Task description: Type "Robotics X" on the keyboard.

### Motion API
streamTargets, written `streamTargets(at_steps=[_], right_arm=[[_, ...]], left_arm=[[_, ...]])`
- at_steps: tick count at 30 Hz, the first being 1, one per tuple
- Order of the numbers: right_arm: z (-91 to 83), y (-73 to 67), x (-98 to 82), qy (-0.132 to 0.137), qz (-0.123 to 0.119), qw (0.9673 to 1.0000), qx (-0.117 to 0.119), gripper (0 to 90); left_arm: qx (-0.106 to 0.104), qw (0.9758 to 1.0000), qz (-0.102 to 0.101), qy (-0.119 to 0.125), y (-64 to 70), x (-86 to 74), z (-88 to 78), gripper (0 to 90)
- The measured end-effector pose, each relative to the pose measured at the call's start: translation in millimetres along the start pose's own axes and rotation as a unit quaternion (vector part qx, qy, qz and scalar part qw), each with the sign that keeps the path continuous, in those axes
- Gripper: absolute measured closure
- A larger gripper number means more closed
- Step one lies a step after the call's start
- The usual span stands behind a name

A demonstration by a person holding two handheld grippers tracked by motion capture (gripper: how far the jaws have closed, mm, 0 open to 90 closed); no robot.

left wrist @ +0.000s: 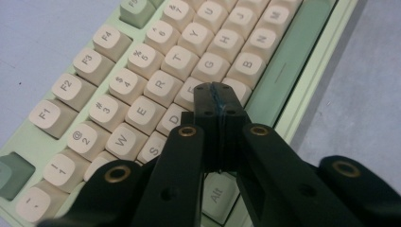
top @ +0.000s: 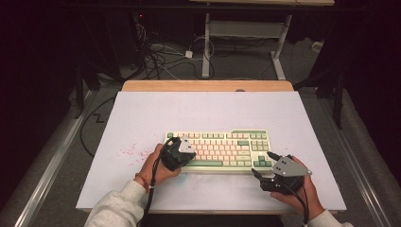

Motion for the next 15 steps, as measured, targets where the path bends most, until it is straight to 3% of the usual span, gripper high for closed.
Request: streamTargets(at_steps=[5,8,15], right_arm=[[-0.7,0.2,1.4,0.005,-0.003,1.0000,-0.003,25.0],[-1.3,1.5,1.6,0.007,-0.001,1.0000,-0.004,25.0],[-0.2,1.7,1.8,0.006,-0.003,1.0000,-0.003,25.0]], left_arm=[[0.005,1.0000,0.000,0.000,0.3,0.4,-2.2,86.5],[0.020,0.9998,0.002,0.005,-0.8,1.4,-3.6,86.6],[0.014,0.9997,-0.001,0.018,-0.8,3.7,-6.9,86.2]])
Point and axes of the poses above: each handheld gripper's, and its own axes: z roughly forward along the jaws, x roughly out of its top, y roughly to its right, the point moved 3 cm from there along z, roughly forward along the jaws, and after that the axes turned 6 degrees about z, right-handed, at the moved point
